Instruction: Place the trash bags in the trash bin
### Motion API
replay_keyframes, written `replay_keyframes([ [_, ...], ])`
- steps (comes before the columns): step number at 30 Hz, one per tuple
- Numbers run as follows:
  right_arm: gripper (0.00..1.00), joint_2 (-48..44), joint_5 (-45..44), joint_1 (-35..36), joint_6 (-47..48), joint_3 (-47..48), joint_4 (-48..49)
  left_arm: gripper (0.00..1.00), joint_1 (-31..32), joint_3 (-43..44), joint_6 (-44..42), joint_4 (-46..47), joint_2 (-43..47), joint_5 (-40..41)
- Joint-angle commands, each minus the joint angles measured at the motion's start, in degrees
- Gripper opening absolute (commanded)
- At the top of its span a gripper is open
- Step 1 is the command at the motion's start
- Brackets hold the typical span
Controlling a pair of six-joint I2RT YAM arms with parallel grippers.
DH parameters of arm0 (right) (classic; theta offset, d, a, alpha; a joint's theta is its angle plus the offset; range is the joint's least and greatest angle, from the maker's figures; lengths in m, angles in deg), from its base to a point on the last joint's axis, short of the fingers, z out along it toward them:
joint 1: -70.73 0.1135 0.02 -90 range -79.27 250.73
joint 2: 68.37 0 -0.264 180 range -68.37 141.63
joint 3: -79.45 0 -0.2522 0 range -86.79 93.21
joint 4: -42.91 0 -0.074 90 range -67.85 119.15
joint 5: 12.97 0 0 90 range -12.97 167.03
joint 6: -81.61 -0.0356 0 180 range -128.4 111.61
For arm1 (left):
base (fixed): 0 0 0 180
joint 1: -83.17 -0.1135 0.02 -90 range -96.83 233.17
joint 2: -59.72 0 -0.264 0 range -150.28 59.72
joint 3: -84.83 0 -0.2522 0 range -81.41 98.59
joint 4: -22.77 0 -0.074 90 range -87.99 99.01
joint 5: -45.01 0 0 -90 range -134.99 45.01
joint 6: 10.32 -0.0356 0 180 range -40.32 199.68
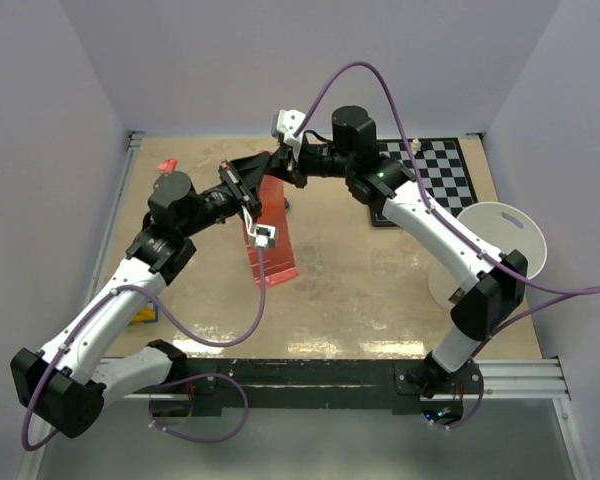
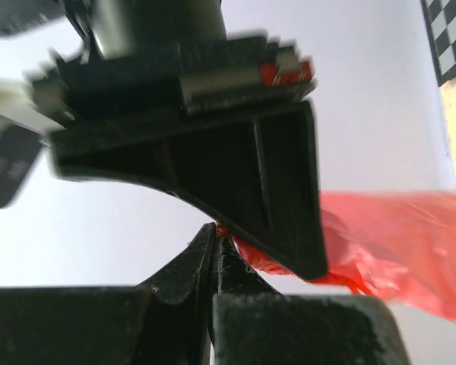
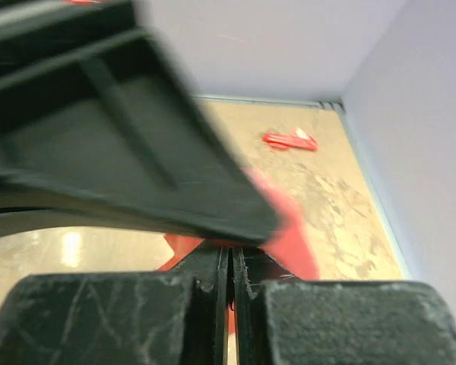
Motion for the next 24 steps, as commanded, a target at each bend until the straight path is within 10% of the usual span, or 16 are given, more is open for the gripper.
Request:
replay_keyframes([
  [1, 0.00, 1.17, -5.03, -2.16, -4.88, 5.18, 5.45, 0.00, 1.96, 1.93, -5.05, -6.64, 2.15, -4.39],
  [9, 0.00, -2.42, 1.48, 1.45, 1.80, 9.06, -6.33, 0.00, 1.87, 4.47, -1.56, 3.97, -8.04, 12.75],
  [24, 0.00, 0.57, 0.77, 1.27, 2.24, 10.10, -4.04, 0.00, 7.06, -1.33, 1.18, 2.94, -3.47, 12.84],
])
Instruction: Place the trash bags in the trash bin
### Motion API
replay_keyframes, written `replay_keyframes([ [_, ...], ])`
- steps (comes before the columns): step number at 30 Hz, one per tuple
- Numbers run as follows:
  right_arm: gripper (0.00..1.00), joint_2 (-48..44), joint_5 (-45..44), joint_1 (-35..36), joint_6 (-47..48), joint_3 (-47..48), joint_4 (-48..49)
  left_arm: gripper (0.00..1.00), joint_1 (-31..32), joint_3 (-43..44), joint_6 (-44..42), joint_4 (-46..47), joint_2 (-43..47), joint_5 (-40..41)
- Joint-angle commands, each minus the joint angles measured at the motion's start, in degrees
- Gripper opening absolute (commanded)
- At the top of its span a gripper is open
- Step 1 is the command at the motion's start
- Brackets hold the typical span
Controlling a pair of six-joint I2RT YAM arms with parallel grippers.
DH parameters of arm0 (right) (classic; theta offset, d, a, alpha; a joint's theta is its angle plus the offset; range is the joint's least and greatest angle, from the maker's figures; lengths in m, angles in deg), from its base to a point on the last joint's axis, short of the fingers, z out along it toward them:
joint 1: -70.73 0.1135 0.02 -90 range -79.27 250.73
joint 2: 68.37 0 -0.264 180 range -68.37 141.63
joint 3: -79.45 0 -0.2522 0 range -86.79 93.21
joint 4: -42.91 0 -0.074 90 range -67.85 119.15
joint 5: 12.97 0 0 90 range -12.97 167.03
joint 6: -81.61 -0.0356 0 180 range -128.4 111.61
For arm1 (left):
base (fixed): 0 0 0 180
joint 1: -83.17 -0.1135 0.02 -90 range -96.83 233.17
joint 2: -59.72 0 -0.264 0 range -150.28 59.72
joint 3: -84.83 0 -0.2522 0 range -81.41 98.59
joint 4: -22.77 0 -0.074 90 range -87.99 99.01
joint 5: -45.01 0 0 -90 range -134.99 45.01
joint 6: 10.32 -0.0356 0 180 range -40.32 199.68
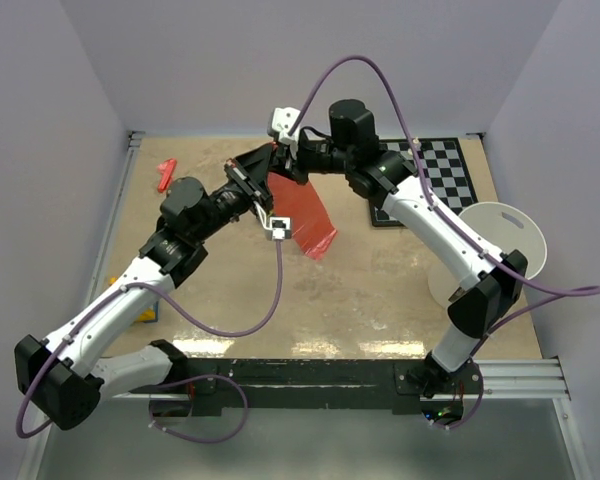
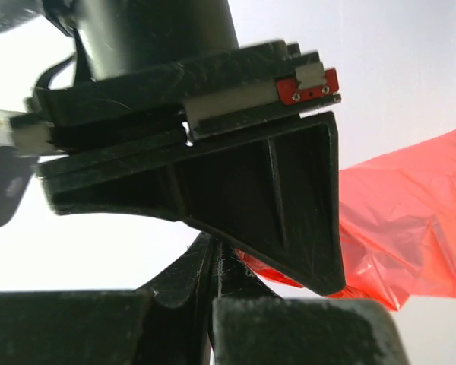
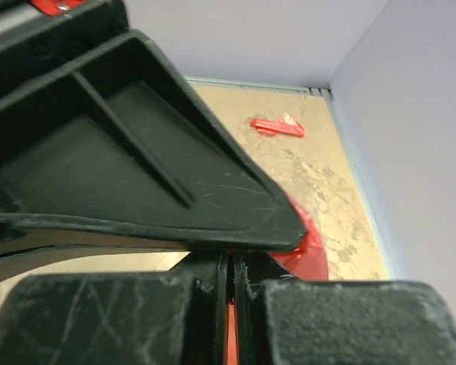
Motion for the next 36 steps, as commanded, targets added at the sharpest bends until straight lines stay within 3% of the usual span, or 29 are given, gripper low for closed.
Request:
replay_keyframes([
  [1, 0.00, -2.08, 4.62, 0.68, -2.28, 3.96, 3.47, 0.00, 0.83, 0.66, 2.29, -4.59, -2.84, 0.43],
  [4, 0.00, -1.74, 2.60, -2.73, -1.59, 4.76, 1.98, 0.00, 1.35, 1.55, 4.49, -10.13, -0.58, -3.69],
  [10, 0.00, 2.04, 3.12, -5.04, -1.06, 8.18, 0.92, 0.00, 5.04, -3.56, 4.31, -5.67, 3.22, -2.83],
  [17, 0.00, -2.44, 6.11, 1.12, 1.23, 3.27, -3.04, 0.00, 3.29, 0.66, 10.63, 9.18, -3.11, 6.05],
  [20, 0.00, -0.69, 2.61, 0.86, 4.30, 5.19, -6.19, 0.00, 2.59, 0.32, 13.10, 14.54, -2.50, 4.22],
  [23, 0.00, -0.42, -1.96, -0.55, 3.77, 2.31, -3.48, 0.00, 2.67, -1.44, 13.81, 17.54, 0.40, -1.22],
  [27, 0.00, -0.42, -3.56, -1.87, 1.93, 0.98, -1.19, 0.00, 2.85, -1.36, 13.11, 13.96, 2.33, -2.56],
  [36, 0.00, -4.64, -3.64, -1.96, 0.79, 0.54, 0.04, 0.00, 2.41, -2.15, 11.44, 10.25, 1.81, 3.50],
])
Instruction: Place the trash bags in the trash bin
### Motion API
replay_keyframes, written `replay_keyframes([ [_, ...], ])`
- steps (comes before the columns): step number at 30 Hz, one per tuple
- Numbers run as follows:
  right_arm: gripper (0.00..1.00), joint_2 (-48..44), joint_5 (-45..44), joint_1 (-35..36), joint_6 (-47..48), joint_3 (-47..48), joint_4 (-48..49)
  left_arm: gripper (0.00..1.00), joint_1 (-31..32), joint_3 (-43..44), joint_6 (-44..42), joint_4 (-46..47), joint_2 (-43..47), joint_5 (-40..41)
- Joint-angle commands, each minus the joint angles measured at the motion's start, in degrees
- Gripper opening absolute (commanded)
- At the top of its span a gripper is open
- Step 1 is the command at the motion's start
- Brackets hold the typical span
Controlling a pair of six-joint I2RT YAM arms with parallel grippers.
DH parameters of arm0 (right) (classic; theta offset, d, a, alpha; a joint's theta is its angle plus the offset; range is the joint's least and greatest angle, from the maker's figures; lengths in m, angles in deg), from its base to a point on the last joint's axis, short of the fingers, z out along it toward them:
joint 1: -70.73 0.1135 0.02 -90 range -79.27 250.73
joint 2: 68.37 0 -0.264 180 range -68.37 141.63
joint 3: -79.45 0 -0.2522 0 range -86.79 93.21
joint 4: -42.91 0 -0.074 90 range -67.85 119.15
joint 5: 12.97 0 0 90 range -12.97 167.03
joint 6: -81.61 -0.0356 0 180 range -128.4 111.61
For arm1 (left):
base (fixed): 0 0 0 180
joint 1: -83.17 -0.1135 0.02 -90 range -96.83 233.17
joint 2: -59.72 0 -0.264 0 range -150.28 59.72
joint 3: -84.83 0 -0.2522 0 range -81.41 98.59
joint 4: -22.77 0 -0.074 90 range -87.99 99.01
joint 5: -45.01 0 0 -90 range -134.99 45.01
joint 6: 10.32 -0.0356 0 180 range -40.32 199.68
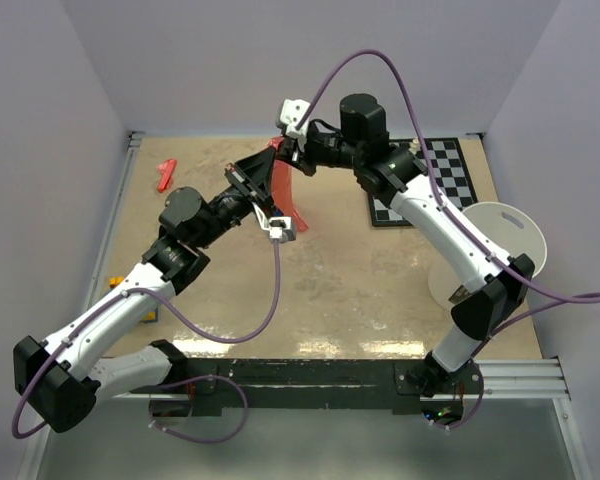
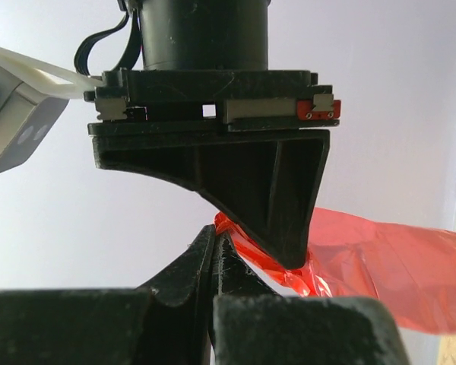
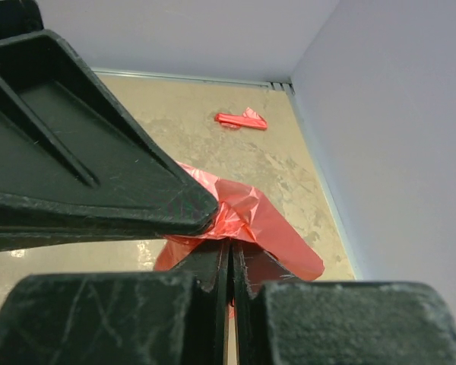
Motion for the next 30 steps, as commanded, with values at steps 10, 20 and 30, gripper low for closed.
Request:
replay_keyframes([
  [10, 0.00, -2.54, -1.40, 1.11, -0.94, 0.71, -0.14, 0.00, 1.14, 2.26, -7.83, -3.43, -0.98, -2.21],
  [20, 0.00, -6.58, 1.39, 4.19, -1.30, -1.51, -1.36, 0.00, -0.17, 4.89, -7.84, -2.64, -5.72, 0.60],
  [30, 0.00, 0.98, -3.89, -1.35, -2.00, 5.61, 1.27, 0.00, 0.62, 2.87, -7.13, -7.29, 0.61, -1.96],
])
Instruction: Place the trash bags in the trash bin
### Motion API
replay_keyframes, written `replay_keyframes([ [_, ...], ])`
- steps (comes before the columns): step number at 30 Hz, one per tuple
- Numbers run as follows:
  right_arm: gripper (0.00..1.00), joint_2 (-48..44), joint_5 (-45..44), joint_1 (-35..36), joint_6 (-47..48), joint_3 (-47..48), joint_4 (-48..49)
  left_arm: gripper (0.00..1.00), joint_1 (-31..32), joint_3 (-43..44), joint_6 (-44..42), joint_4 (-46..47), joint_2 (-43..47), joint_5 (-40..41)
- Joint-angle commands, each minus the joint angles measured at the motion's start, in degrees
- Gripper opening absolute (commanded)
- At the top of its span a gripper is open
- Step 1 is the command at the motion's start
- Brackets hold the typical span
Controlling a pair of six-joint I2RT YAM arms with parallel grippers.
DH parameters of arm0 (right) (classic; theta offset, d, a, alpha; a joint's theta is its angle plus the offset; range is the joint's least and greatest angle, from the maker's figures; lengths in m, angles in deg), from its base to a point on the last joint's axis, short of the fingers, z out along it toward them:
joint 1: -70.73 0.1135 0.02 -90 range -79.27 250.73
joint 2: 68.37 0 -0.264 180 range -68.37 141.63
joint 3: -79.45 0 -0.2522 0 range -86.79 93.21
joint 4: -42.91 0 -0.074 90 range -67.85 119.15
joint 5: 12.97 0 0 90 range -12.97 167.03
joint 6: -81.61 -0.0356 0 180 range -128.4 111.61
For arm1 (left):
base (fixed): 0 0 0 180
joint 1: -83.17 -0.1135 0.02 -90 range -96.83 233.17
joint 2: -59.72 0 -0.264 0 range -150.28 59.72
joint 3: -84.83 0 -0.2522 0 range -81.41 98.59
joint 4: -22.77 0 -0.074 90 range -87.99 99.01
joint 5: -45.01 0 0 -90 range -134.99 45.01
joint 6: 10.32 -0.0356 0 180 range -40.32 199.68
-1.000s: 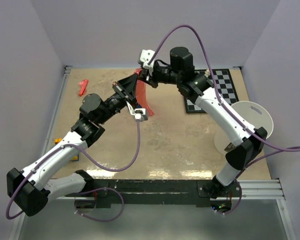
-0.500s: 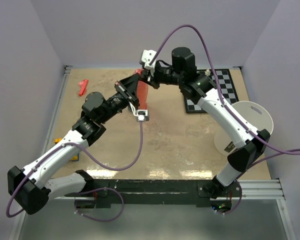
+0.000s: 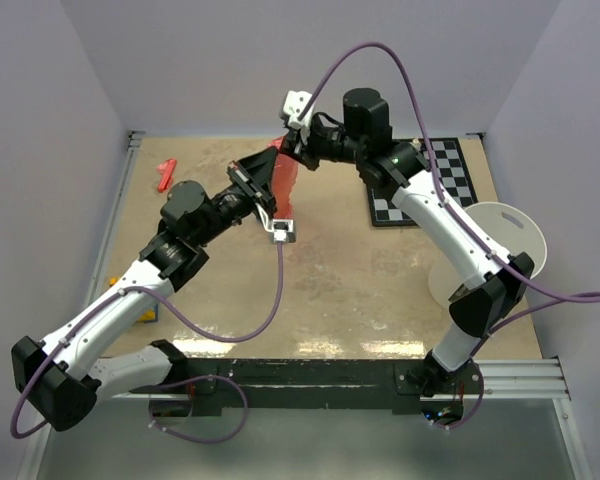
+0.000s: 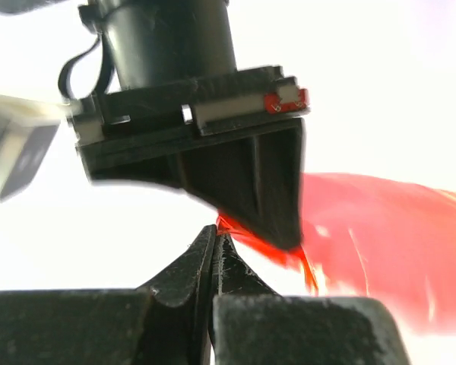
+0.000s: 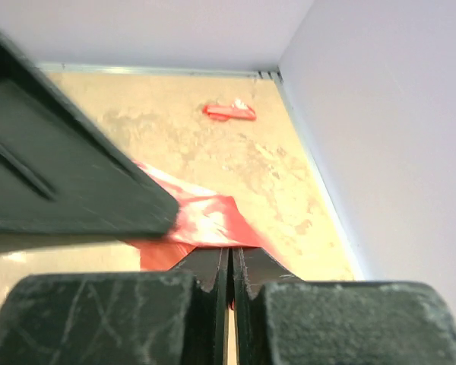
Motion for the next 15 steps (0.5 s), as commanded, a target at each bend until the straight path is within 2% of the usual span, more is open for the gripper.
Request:
replay_keyframes([
  [1, 0.00, 1.09, -1.02, -0.13, -1.43, 4.79, 3.18, 0.00, 0.45, -0.36, -0.16, -1.00, 1.33, -0.38],
  [6, 0.00, -3.12, 5.65, 5.23, 1.82, 1.90, -3.06, 0.00, -2.80, 0.95, 4.83, 9.01, -4.37, 6.73],
  [9, 0.00, -4.27, 5.23, 5.07, 2.86, 1.01, -4.11, 0.00, -4.74, 0.61, 7.83, 11.57, -4.83, 6.92],
  [12, 0.00, -2.17, 4.70, 3.66, 4.90, 3.29, -5.79, 0.00, -4.83, 0.07, 13.27, 10.01, -1.59, 3.86],
  [15, 0.00, 0.29, 3.30, 1.12, 2.71, 4.00, -3.26, 0.00, -4.22, -1.76, 14.25, 5.17, 2.45, -0.45],
])
